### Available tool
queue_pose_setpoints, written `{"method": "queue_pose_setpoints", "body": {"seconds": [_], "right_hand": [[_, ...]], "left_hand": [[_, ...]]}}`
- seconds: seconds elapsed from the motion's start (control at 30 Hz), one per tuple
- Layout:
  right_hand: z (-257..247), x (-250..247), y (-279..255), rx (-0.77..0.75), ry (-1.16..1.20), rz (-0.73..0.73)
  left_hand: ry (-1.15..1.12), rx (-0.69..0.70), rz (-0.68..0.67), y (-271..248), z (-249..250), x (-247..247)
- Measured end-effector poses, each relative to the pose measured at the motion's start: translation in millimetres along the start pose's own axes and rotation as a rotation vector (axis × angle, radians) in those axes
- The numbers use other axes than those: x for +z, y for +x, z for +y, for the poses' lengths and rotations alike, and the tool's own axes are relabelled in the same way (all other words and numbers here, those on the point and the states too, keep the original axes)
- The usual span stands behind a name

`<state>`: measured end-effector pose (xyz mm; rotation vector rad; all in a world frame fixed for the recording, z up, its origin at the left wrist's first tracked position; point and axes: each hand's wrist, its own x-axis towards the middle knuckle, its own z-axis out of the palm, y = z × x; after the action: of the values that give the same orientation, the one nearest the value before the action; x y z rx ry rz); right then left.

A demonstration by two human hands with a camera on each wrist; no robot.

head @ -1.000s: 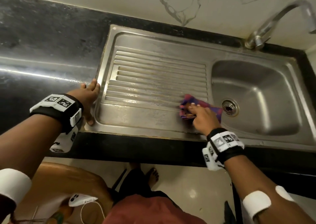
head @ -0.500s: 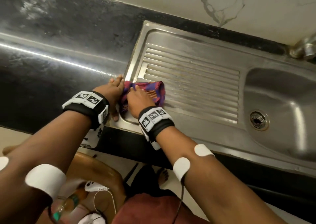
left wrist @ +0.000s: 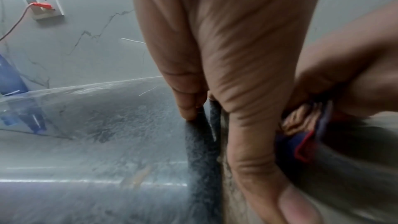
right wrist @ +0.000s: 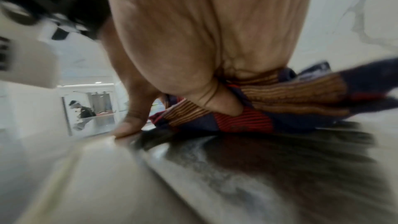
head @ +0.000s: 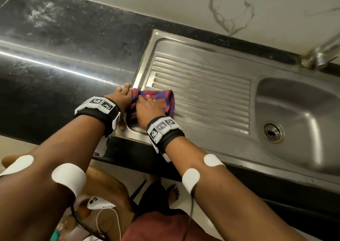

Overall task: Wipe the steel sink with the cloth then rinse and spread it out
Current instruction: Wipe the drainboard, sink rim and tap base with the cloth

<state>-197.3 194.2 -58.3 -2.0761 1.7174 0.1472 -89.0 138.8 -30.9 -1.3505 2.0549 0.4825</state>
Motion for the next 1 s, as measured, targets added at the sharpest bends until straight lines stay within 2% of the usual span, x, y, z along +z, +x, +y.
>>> {"method": "queue_pose_setpoints", "body": {"seconds": [0.1,0.2,0.5,0.67,0.77,1.0], "right_hand": [[-0.4,12.5,-25.4,-0.086,-0.037,-0.022],[-1.5,19.7,-31.7,-0.088,-0.02,-0.055],[0.1,-3.4,12.6,0.047,-0.073,-0.076],[12.4,-24.1,45.6,0.121,-0.052,-0.045],[19.1,-36.9,59.3,0.117,-0.087,-0.08],[22.3,-13.0,22.5,0.011,-0.129,0.066]], "left_hand": [[0.036,-0.002,-0.007,0.6,1.9,-2.2],[0.044,-0.001,-0.023,1.5,1.4,-1.7],[0.095,0.038,-0.028,6.4,-8.1,-0.5],[0.18,0.115,0.066,14.5,-13.2,-11.6],[0.155,0.123,0.056,20.2,-15.6,-15.3],[0.017,0.142,0.017,25.7,-22.7,-12.7]]}}
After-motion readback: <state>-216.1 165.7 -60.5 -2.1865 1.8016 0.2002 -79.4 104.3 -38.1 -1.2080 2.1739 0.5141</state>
